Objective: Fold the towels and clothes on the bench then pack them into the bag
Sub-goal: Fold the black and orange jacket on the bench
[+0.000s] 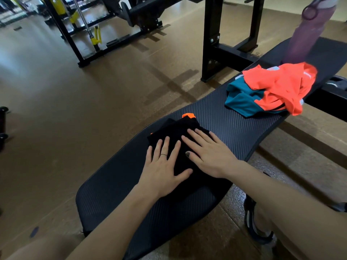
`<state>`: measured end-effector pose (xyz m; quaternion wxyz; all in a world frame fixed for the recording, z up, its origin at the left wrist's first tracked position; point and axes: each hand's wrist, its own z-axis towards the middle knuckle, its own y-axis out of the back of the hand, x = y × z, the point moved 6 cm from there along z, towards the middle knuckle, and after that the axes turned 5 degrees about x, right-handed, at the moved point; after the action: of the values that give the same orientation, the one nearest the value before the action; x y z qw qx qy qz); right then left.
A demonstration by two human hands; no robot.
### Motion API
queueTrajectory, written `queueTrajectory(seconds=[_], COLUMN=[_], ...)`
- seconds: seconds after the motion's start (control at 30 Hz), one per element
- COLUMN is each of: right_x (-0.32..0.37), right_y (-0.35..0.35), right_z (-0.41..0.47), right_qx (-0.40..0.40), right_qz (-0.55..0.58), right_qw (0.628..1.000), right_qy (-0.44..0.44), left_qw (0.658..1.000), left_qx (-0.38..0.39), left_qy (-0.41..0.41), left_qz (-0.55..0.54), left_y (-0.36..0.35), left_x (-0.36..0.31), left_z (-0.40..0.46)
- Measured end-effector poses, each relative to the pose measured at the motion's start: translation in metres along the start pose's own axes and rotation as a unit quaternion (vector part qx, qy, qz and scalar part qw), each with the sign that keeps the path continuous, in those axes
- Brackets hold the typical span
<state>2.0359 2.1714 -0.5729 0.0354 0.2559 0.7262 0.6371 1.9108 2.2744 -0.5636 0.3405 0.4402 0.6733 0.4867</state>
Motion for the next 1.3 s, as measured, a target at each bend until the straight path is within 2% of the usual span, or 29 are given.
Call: queueTrajectory(seconds=[0.17,0.33,0.47,0.57,0.63,0.7,0.77,0.87,0.93,0.97,1.03,1.1,1.2,1.27,1.3], right_x=[0.013,-0.009,-0.01,-0.01,-0.007,0.001,0.014,0.031,0.037,0.038,0.041,0.045,0.046,0.043,0.041], right_y=[0.017,-0.002,-0.002,-0.004,-0.007,-0.013,-0.019,-0.028,-0.032,-0.034,-0.036,-0.035,-0.032,-0.026,-0.022], right_z=[-0.001,0.007,0.01,0.007,0.002,-0.007,-0.02,-0.043,-0.058,-0.065,-0.078,-0.09,-0.105,-0.12,-0.129], right_qx=[-0.058,-0.01,-0.018,-0.018,-0.018,-0.022,-0.023,-0.02,-0.015,-0.014,-0.016,-0.024,-0.033,-0.048,-0.053], right_qz=[-0.056,0.006,0.043,0.063,0.071,0.076,0.078,0.084,0.092,0.099,0.117,0.146,0.241,0.354,0.426], right_qw=[0.996,1.0,0.999,0.998,0.997,0.996,0.996,0.995,0.994,0.994,0.992,0.988,0.967,0.929,0.897], right_qy=[0.038,-0.009,-0.01,-0.017,-0.027,-0.034,-0.036,-0.043,-0.048,-0.051,-0.053,-0.055,-0.075,-0.099,-0.107], left_qw=[0.999,0.996,0.994,0.974,0.935,0.896,0.825,0.701,0.637,0.611,0.585,0.585,0.611,0.635,0.649], left_qx=[0.037,0.086,0.063,0.011,-0.033,-0.066,-0.075,-0.021,0.042,0.078,0.123,0.13,0.109,0.094,0.093], left_qy=[-0.002,-0.007,0.002,0.087,0.165,0.183,0.201,0.258,0.26,0.237,0.19,0.173,0.151,0.128,0.112], left_qz=[0.011,-0.014,-0.089,-0.21,-0.314,-0.399,-0.523,-0.664,-0.725,-0.751,-0.778,-0.781,-0.769,-0.756,-0.747], left_y=[0.01,0.006,0.001,-0.001,-0.004,-0.006,-0.007,-0.015,-0.025,-0.028,-0.028,-0.028,-0.018,-0.002,0.008], left_x=[0.014,0.02,0.021,0.024,0.027,0.023,0.02,0.018,0.017,0.014,0.004,-0.002,-0.012,-0.02,-0.026], left_z=[0.014,0.032,0.032,0.02,0.003,-0.012,-0.023,-0.041,-0.055,-0.061,-0.075,-0.087,-0.098,-0.103,-0.105])
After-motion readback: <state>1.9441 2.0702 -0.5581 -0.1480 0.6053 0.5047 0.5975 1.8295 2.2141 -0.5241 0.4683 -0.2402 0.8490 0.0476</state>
